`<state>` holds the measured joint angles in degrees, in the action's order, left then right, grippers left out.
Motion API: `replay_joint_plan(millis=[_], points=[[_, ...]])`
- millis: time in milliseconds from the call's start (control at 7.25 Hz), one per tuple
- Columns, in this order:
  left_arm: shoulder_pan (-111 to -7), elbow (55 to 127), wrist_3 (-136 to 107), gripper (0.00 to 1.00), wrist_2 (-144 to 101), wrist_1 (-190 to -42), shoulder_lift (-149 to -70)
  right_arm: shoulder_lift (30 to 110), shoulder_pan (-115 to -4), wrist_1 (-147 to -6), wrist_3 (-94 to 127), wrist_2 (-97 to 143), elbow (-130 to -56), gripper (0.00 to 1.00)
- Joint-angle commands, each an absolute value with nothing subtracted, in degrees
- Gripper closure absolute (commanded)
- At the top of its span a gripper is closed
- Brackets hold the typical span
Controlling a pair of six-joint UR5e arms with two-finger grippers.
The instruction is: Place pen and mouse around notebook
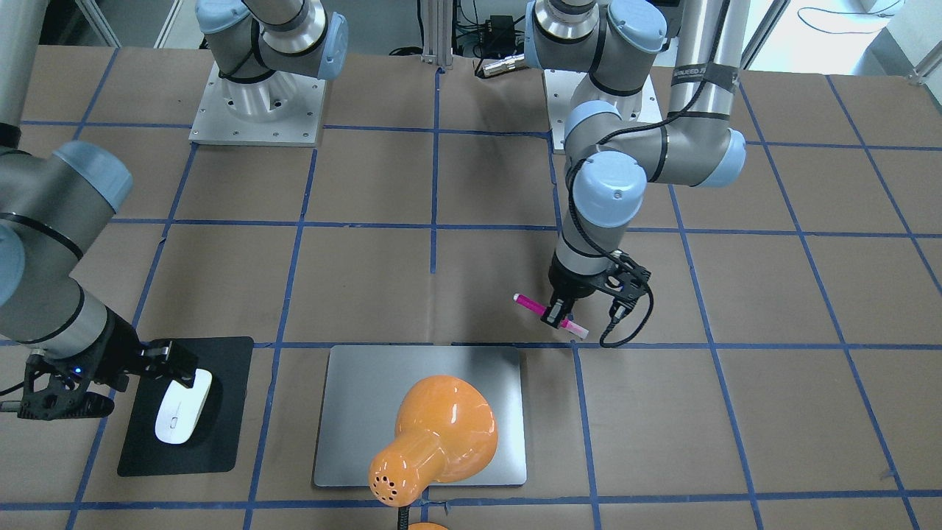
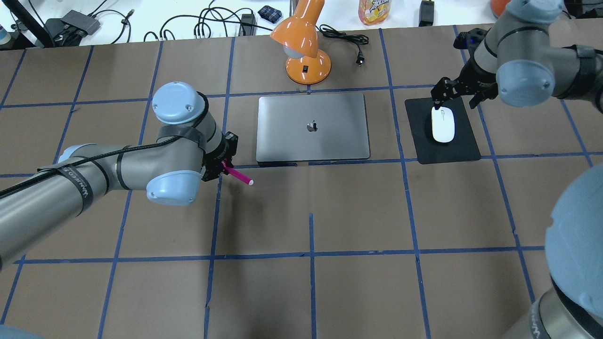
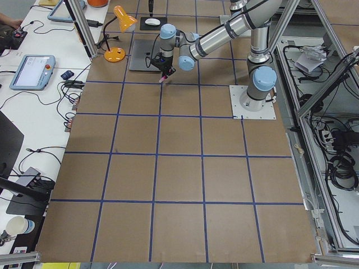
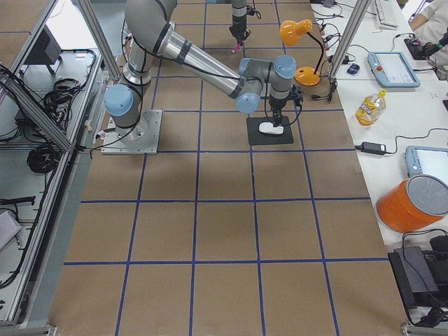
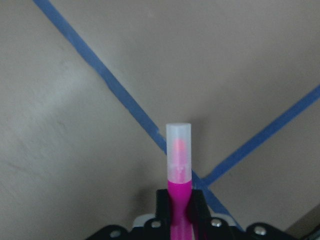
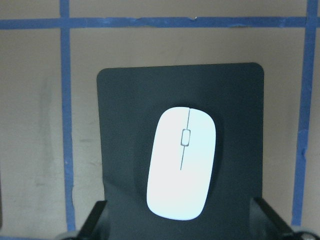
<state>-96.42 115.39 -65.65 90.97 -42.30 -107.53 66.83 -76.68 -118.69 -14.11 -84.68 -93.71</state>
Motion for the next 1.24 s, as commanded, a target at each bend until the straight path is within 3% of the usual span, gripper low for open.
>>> replay_joint_plan(millis=[0,276,690,1103], points=[[-105.2,115.1,-82.5,1.0,90.6,-41.9,-109.1,75.2,-80.0,-106.2,-6.6,-84.9,-91.8,0.0],[-109.2,114.8,-88.4,1.0,91.0,-41.7,-110.5,80.5,-87.3,-94.2,6.4,-86.5,-86.3,0.0],[-112.3,111.4,-95.4,1.0,90.8,-41.9,-110.9,81.5,-91.7,-79.5,14.0,-90.5,-75.4,0.0],[-112.4,109.4,-99.2,1.0,90.5,-41.9,-113.0,81.6,-92.9,-79.0,12.7,-90.8,-74.9,0.0]])
